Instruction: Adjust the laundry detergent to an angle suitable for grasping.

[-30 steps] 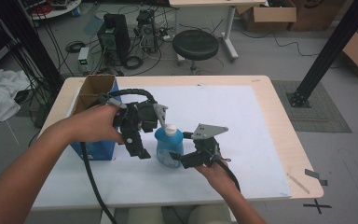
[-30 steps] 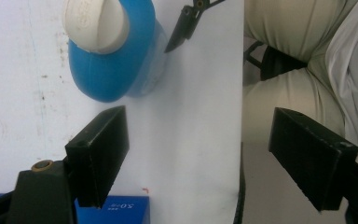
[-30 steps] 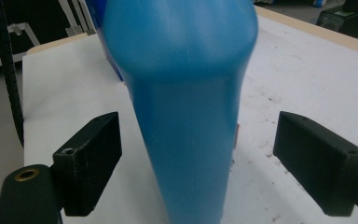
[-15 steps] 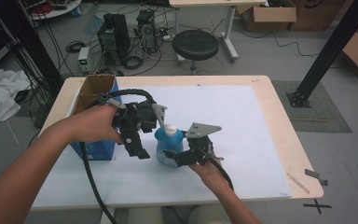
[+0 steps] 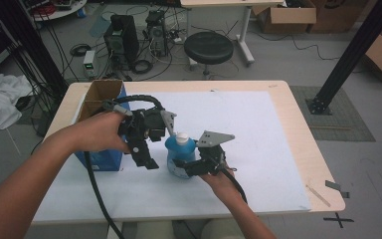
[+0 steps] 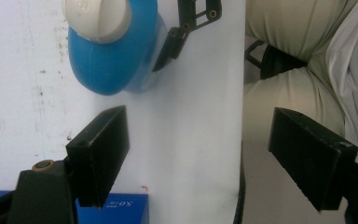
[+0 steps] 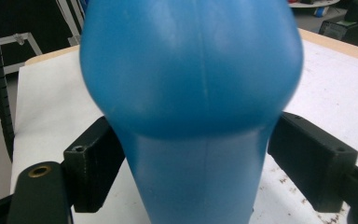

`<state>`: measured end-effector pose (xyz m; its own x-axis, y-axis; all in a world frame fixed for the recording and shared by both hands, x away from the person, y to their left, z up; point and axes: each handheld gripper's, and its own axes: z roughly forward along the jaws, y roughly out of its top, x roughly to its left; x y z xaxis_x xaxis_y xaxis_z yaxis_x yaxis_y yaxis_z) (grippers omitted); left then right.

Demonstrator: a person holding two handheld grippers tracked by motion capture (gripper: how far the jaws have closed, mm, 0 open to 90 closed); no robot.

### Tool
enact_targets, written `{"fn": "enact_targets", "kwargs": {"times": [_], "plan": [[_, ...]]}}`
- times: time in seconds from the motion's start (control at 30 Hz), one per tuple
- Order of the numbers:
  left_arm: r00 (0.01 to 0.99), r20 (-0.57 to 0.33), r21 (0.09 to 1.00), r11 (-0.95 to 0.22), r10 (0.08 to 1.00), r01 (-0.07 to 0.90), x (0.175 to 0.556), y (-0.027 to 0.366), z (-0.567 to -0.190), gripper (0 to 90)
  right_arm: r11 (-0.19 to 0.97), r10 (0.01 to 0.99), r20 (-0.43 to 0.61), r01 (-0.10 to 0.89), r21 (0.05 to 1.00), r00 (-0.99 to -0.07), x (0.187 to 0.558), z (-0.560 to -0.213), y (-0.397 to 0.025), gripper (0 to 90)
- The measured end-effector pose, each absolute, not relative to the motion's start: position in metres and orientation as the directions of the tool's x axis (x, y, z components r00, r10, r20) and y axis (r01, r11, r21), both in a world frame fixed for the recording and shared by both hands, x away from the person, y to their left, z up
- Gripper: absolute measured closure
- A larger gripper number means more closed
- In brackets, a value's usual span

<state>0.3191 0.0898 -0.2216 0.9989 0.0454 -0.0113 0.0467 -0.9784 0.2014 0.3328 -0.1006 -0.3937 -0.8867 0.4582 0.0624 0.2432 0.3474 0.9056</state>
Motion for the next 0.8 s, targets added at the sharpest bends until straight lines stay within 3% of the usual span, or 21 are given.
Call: {"fn": "enact_targets", "kwargs": {"times": [0.8], "plan": [[0.999, -0.012, 0.206, -0.977, 0.047, 0.049, 0.3185, 0.0907, -0.222, 21.4, 0.345, 0.452, 0.051, 0.228, 0.91, -0.891, 0.3324, -0.3945, -0.1004, 28.8]]}}
